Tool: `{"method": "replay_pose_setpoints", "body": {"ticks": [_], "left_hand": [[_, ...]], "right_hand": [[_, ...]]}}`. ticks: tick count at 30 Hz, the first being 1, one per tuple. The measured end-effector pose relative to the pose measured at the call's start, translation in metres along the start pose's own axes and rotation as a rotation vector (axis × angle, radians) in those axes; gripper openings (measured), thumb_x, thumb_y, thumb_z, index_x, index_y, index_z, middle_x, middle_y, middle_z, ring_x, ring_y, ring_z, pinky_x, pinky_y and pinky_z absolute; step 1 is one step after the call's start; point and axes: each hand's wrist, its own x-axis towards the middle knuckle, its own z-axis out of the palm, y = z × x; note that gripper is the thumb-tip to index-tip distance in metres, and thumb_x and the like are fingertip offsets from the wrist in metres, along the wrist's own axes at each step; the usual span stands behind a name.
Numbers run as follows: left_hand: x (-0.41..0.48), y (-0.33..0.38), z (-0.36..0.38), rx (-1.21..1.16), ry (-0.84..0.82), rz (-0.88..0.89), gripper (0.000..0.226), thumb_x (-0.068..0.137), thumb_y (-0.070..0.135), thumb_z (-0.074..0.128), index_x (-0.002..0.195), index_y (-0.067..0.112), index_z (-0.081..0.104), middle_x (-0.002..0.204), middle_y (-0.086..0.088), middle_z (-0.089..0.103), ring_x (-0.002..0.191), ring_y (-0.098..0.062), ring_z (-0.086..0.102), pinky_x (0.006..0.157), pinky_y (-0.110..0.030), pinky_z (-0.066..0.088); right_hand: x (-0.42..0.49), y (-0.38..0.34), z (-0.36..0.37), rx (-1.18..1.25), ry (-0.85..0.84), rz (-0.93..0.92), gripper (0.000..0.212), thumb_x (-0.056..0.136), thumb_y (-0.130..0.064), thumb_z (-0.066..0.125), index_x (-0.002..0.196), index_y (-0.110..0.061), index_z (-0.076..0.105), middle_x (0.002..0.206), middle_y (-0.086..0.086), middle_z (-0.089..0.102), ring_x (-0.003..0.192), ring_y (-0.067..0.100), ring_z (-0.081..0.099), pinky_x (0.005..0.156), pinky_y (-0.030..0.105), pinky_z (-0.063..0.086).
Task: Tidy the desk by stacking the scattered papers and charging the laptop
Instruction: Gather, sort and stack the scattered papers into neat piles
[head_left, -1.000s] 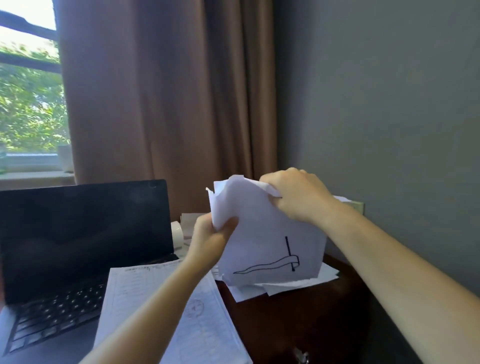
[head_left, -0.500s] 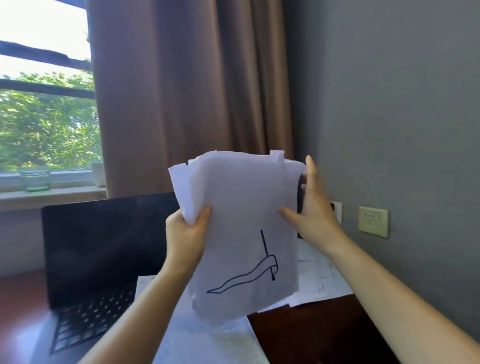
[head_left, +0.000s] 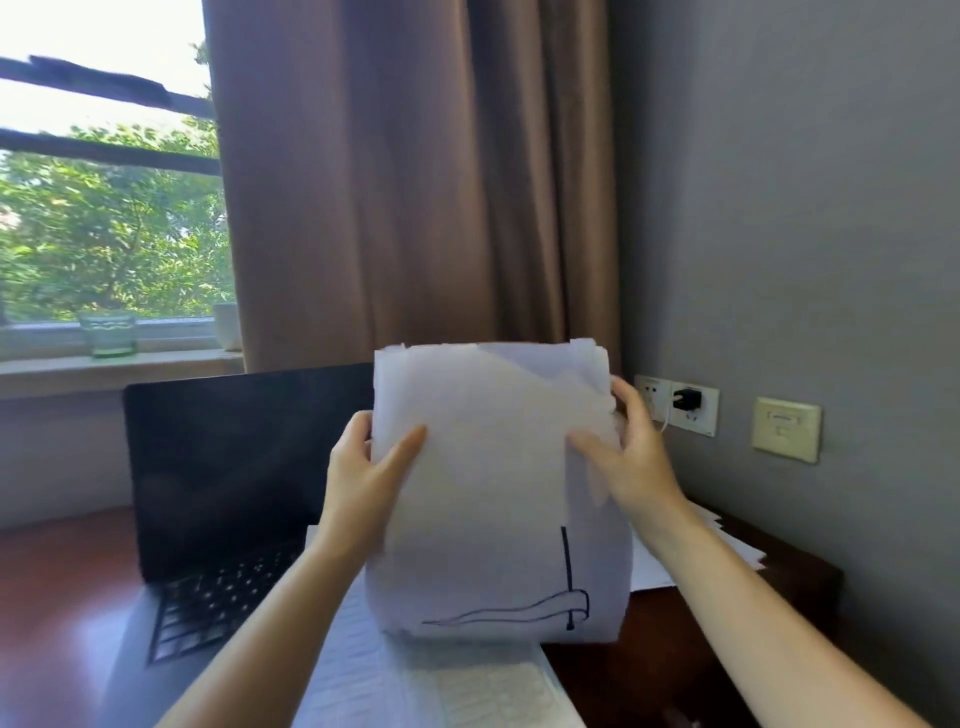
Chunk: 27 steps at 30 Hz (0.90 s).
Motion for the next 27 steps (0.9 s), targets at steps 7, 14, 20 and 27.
{"method": "replay_pose_setpoints", "body": {"ticks": [7, 14, 20, 27], "left_hand": [[-0.010, -0.006, 0.002, 0.060, -0.012, 0.124, 0.006, 0.095, 0.015, 0.056, 0.091, 0.012, 0.059, 0.085, -0.010, 0.064, 0.078, -0.021, 0.062, 0.072, -0.043, 0.052], [0.017, 0.028, -0.004, 0.064, 0.043, 0.306, 0.017, 0.088, 0.029, 0.052, 0.093, 0.013, 0.055, 0.081, 0.003, 0.061, 0.074, -0.012, 0.058, 0.068, -0.036, 0.052], [0.042, 0.035, -0.016, 0.021, 0.097, 0.326, 0.007, 0.098, 0.015, 0.050, 0.092, 0.013, 0.051, 0.075, -0.019, 0.058, 0.061, -0.021, 0.051, 0.055, -0.034, 0.044], [0.034, 0.031, -0.011, -0.095, 0.113, 0.256, 0.013, 0.097, 0.019, 0.053, 0.085, 0.022, 0.050, 0.076, -0.009, 0.059, 0.060, -0.013, 0.055, 0.051, -0.021, 0.046]], "right_hand": [[-0.003, 0.010, 0.010, -0.071, 0.042, -0.014, 0.023, 0.091, -0.005, 0.057, 0.102, -0.025, 0.058, 0.099, -0.003, 0.067, 0.093, 0.012, 0.064, 0.071, 0.017, 0.052], [0.026, -0.029, 0.025, -0.166, 0.098, -0.236, 0.024, 0.088, -0.003, 0.056, 0.093, -0.027, 0.054, 0.089, 0.001, 0.063, 0.086, 0.022, 0.062, 0.071, 0.033, 0.054], [0.031, -0.044, 0.019, 0.142, -0.157, -0.063, 0.032, 0.083, -0.003, 0.066, 0.106, -0.023, 0.056, 0.098, -0.003, 0.068, 0.085, 0.009, 0.068, 0.076, 0.027, 0.058], [0.015, -0.008, 0.014, -0.057, -0.241, 0.136, 0.011, 0.085, -0.008, 0.066, 0.094, -0.013, 0.067, 0.091, 0.007, 0.071, 0.084, 0.019, 0.068, 0.073, 0.027, 0.056]]}}
